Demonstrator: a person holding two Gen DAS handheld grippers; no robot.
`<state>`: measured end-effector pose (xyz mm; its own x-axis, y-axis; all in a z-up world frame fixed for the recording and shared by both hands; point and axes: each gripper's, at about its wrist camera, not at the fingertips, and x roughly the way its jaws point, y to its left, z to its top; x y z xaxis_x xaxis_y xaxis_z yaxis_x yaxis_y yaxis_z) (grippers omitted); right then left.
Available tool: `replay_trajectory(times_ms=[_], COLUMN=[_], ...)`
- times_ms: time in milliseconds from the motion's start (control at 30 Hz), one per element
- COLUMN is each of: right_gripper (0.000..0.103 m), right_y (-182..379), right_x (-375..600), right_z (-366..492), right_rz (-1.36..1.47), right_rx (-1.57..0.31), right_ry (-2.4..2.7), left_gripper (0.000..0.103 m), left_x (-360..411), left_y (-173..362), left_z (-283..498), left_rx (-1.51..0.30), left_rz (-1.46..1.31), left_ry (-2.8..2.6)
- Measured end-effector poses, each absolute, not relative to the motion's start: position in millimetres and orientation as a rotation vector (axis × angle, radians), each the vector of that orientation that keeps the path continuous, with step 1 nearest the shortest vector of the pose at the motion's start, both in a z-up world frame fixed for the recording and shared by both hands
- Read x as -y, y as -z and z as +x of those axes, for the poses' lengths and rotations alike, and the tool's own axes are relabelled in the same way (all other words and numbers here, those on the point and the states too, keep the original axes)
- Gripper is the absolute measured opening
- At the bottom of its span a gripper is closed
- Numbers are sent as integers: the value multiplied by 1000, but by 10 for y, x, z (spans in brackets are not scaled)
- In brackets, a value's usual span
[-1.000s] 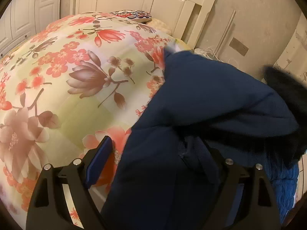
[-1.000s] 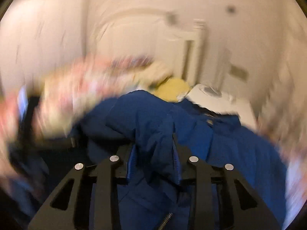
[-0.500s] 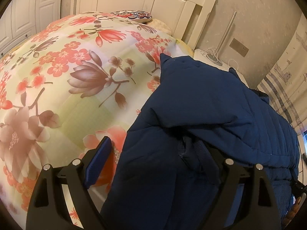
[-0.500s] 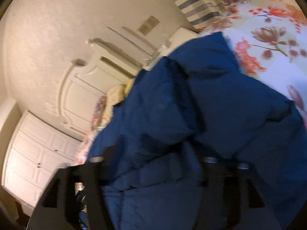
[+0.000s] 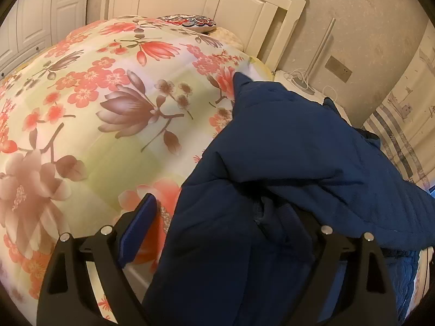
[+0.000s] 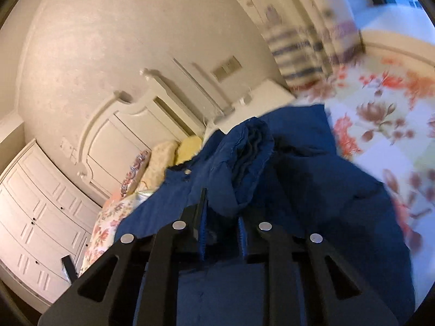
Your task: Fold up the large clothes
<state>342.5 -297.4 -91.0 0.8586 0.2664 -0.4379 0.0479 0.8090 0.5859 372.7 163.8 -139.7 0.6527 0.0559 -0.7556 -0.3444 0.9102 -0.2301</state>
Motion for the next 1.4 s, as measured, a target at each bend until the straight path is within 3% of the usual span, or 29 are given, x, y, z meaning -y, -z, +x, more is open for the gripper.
replay_trajectory(times_ms=[200,333,467,667,733,867,967,1033,1100,1200,1400], right_gripper=[22,28,29,28,28,29,29,29,29,29,29], right_y=[1416,1201,696,806,1086,1305,1311,1312,1308,1296,1293], right_x=[3135,3236,2970,2268,2283,2327,2260,2221,2224,2206,2246], right_z=[3546,3305,3108,3647,3858,3808,3813,3844,3889,3897,3891], right_rz=[677,695,400,-37,-72,-79,-101,-110,-112,-117,-88], right_rx=[-723,-690,-498,-639,-784,-763,-766,-766,-768,-766,-767], right_ry=[-34,70,105,40,73,67,83,89,93,97,83], left_gripper=[90,91,91,92,92,91,83,83,90,100,101], left_x=[-1629,-1618,-1613,-1638,-1653,-1685,-1875,-1945,-1855,-1482,-898], left_y=[1394,1391,1392,1395,1395,1388,1156,906,660,324,352], left_z=[3728,3745,3755,3743,3737,3702,3275,2914,2846,3171,4329], left_rx=[-832,-831,-834,-827,-823,-815,-590,-368,-283,-349,-635], left_rz=[-376,-380,-375,-389,-396,-402,-475,-518,-509,-375,-216], left_ry=[-232,-228,-227,-219,-216,-237,-382,-471,-395,-263,-84])
